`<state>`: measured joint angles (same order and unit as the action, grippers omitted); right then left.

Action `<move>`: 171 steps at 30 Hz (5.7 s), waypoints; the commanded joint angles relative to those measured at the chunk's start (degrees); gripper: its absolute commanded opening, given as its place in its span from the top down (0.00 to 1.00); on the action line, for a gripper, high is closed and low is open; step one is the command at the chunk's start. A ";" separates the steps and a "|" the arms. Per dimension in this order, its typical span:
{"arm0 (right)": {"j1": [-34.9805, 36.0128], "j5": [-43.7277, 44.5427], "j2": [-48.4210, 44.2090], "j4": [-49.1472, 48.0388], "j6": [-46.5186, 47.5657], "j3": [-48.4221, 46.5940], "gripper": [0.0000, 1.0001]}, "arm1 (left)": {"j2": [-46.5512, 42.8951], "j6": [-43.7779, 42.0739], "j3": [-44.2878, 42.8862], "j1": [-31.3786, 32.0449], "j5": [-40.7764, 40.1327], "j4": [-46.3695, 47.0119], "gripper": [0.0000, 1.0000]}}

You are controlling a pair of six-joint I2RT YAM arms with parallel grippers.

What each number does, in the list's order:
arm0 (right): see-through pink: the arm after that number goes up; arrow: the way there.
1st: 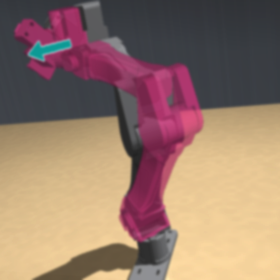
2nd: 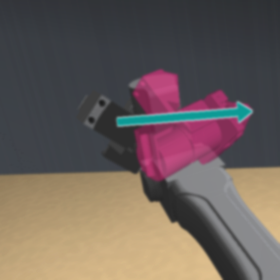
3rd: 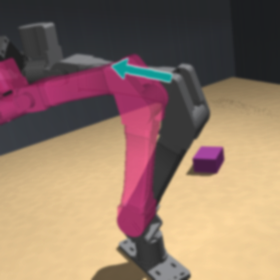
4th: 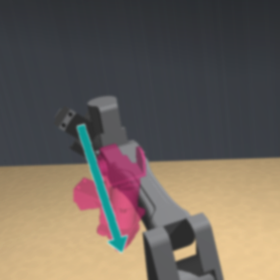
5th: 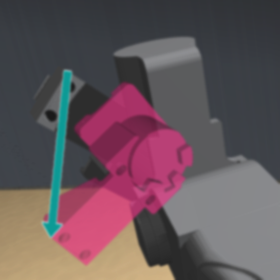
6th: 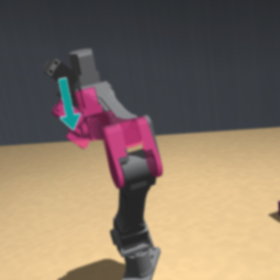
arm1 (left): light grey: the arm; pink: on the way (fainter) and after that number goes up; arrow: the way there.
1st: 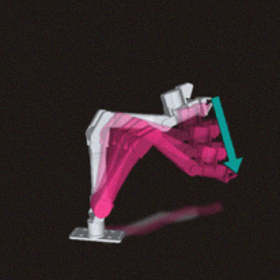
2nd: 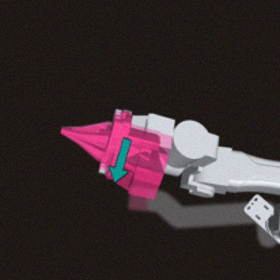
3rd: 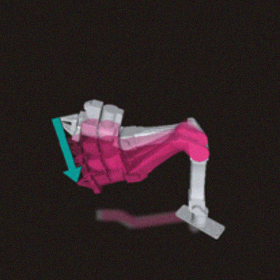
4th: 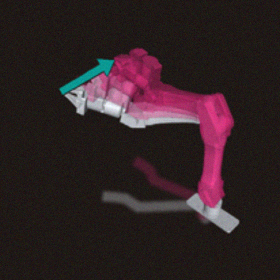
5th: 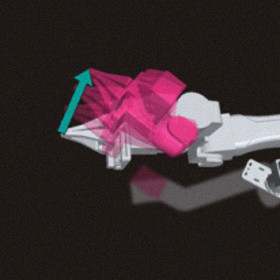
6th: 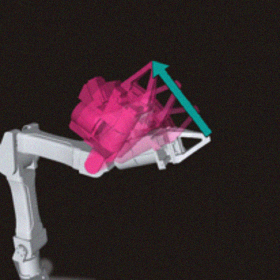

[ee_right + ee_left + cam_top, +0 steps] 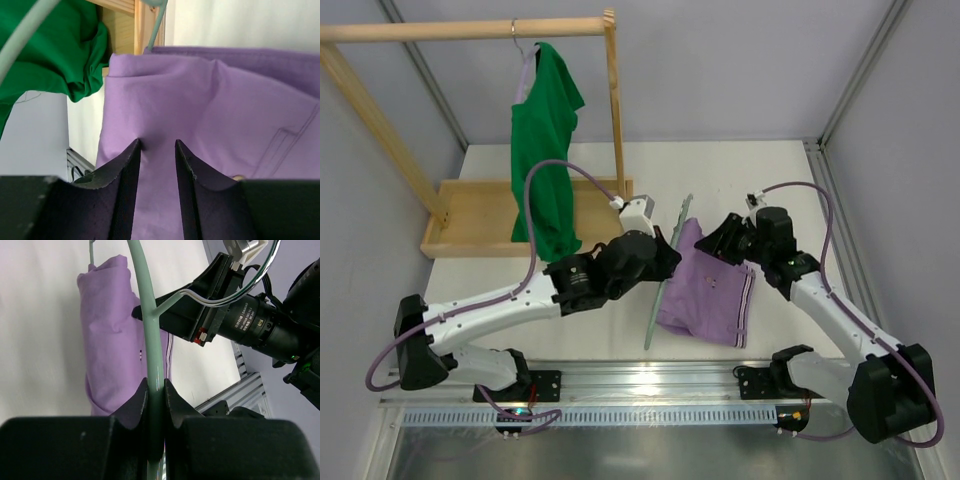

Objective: Place the trousers on the hanger
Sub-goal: Place trousers on hanger, then hang the hanger with trousers onto the clothesline

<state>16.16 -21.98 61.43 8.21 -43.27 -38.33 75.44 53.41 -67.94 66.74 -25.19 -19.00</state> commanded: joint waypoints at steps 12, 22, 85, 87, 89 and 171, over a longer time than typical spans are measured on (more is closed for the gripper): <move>4.66 -1.05 -10.80 1.64 -0.06 -3.51 0.60 | -11.53 -3.75 -9.92 0.94 -6.54 -10.34 0.99; 10.03 -0.44 -12.12 7.70 3.10 -14.49 0.45 | -23.39 0.64 -9.40 1.11 -9.79 -29.41 1.00; 39.74 27.08 62.06 -9.51 4.85 -96.77 0.26 | -38.00 15.23 -36.30 1.11 -26.31 -76.01 0.99; 39.82 26.29 61.88 -10.75 5.30 -96.06 0.26 | -37.82 15.32 -35.68 1.11 -26.49 -76.01 0.99; 39.82 26.28 62.23 -12.07 5.21 -95.71 0.26 | -37.47 15.50 -35.16 1.11 -26.75 -75.92 0.99; 40.97 27.16 72.60 -22.89 5.56 -99.04 0.24 | -44.24 11.37 -29.79 1.99 -18.93 -68.53 1.00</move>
<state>56.60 4.12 132.60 -10.17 -37.19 -133.82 31.73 65.12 -96.92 68.29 -41.87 -83.02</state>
